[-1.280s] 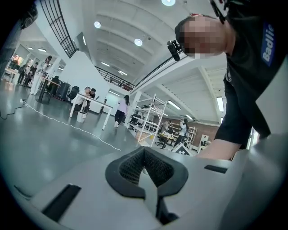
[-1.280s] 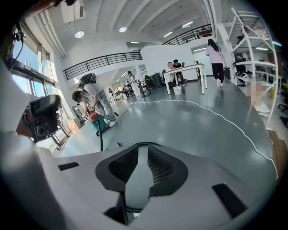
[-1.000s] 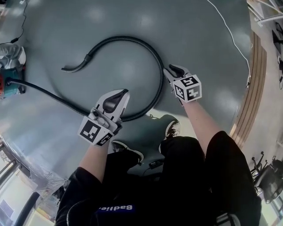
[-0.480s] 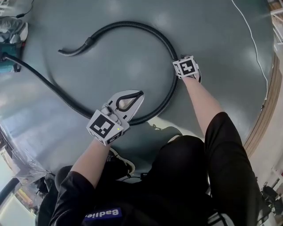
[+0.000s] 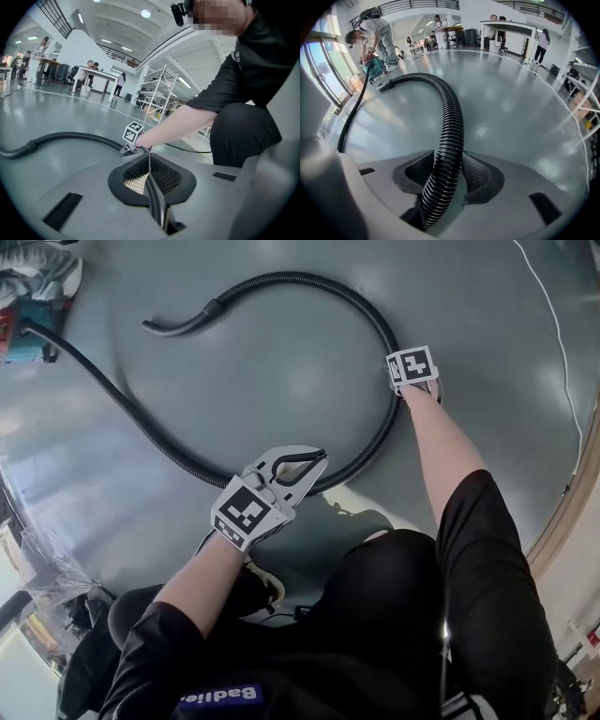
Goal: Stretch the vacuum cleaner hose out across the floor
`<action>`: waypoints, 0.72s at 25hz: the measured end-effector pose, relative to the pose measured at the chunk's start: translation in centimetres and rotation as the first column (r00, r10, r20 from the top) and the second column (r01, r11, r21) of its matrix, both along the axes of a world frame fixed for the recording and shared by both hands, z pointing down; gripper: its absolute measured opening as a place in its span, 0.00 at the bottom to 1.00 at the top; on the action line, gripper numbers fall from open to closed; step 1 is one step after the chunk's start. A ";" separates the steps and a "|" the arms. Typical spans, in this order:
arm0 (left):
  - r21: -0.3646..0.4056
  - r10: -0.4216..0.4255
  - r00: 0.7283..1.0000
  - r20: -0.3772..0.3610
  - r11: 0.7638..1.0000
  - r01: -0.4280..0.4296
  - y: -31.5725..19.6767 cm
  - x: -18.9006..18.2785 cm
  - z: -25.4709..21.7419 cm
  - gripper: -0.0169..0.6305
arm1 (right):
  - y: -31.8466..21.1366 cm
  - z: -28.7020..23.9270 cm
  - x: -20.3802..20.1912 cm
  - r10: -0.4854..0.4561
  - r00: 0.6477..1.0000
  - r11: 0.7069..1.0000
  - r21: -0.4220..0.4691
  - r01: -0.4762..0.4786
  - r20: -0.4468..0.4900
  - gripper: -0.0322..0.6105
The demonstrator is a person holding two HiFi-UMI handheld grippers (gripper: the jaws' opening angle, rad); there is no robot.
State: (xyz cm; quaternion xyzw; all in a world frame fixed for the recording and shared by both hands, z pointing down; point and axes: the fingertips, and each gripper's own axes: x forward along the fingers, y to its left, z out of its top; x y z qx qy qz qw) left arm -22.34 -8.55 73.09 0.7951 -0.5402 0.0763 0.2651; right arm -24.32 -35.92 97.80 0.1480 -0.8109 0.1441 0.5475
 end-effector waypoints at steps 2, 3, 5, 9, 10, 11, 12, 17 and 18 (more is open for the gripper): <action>-0.002 0.010 1.000 0.017 1.000 -0.010 0.0 -0.2 0.0 0.02 | 0.0 -1.5 -0.2 0.018 1.000 1.000 0.012 -0.018 0.012 0.34; 0.000 0.020 1.000 0.025 1.000 -0.020 0.0 0.0 0.1 0.02 | 0.1 -2.5 0.0 0.027 0.999 0.999 0.021 -0.028 0.019 0.34; 0.002 0.045 0.998 0.034 0.999 -0.045 -0.1 0.7 0.2 0.04 | 0.6 -4.7 0.4 0.044 0.998 0.998 0.033 -0.045 0.037 0.34; -0.011 0.108 0.994 0.015 0.994 -0.108 -1.3 3.0 0.8 0.17 | 1.5 -10.2 0.9 0.068 0.995 0.996 0.052 -0.072 0.074 0.33; -0.016 0.131 0.991 0.007 0.991 -0.131 -1.6 3.8 1.0 0.21 | 1.7 -11.7 1.0 0.079 0.993 0.995 0.055 -0.084 0.085 0.33; -0.021 0.155 0.988 -0.001 0.988 -0.155 -1.9 4.6 1.2 0.26 | 2.1 -13.3 1.0 0.093 0.991 0.993 0.057 -0.099 0.098 0.33; -0.028 0.180 0.984 -0.009 0.983 -0.180 -2.2 5.5 1.5 0.31 | 2.6 -14.9 1.0 0.108 0.988 0.992 0.056 -0.115 0.110 0.33; -0.083 0.277 0.960 -0.032 0.957 -0.279 -3.1 9.8 2.5 0.51 | 6.0 -23.1 -0.1 0.189 0.967 0.979 0.044 -0.199 0.169 0.32; -0.091 0.286 0.958 -0.039 0.953 -0.288 -3.2 10.3 2.4 0.53 | 6.8 -24.7 -0.2 0.205 0.962 0.976 0.042 -0.215 0.178 0.32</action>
